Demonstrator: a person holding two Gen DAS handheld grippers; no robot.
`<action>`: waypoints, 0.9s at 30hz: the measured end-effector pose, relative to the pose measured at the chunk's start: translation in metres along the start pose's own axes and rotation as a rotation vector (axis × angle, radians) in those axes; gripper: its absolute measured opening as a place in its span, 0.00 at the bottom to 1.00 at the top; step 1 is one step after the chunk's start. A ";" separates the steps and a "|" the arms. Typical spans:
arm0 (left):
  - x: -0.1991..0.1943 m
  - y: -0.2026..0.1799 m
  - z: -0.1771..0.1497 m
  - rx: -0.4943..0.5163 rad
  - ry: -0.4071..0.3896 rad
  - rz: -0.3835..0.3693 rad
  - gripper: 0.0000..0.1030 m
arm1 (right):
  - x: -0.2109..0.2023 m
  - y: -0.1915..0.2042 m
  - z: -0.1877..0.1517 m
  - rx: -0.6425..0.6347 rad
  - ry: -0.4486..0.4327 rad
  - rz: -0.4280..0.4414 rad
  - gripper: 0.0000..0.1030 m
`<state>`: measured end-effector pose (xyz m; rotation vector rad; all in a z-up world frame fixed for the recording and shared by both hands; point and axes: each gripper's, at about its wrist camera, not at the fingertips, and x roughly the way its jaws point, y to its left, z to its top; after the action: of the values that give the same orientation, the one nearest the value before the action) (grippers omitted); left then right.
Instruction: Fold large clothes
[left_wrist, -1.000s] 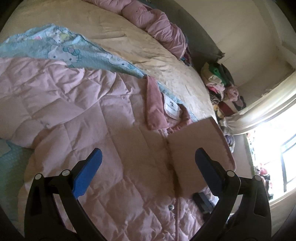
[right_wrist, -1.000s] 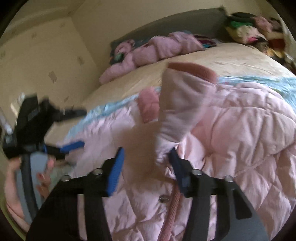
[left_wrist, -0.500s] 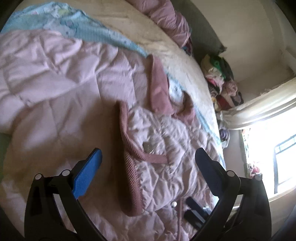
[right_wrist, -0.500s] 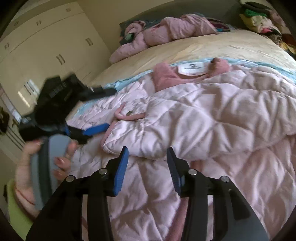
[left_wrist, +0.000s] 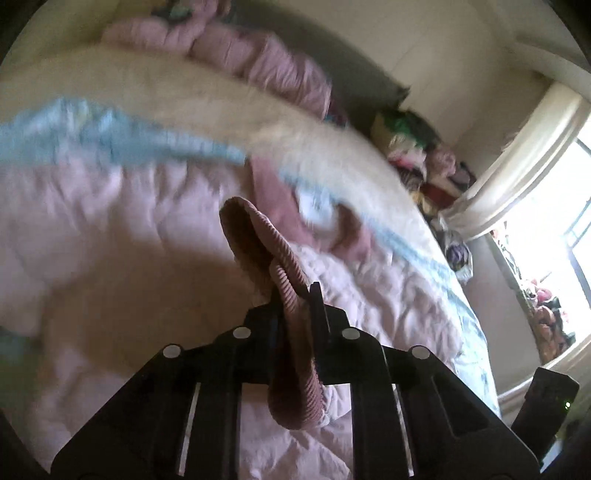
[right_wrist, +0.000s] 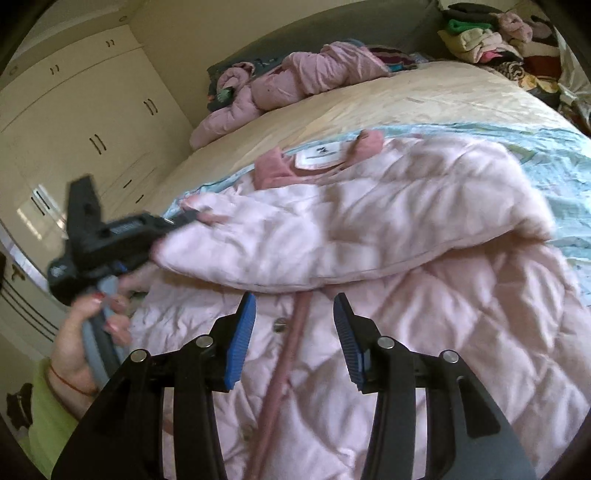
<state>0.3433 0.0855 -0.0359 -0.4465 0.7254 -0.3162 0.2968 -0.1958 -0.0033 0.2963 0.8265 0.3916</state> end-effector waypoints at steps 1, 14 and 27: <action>-0.006 -0.001 0.004 0.010 -0.017 0.005 0.06 | -0.002 -0.002 0.001 0.001 -0.004 -0.009 0.42; -0.023 0.010 0.010 0.040 -0.055 0.071 0.06 | -0.032 -0.053 0.045 0.032 -0.135 -0.242 0.55; -0.010 0.025 0.002 0.016 -0.007 0.122 0.06 | 0.023 -0.083 0.092 0.069 -0.052 -0.304 0.63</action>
<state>0.3411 0.1118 -0.0414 -0.3863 0.7398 -0.2056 0.3990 -0.2687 0.0082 0.2392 0.8199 0.0707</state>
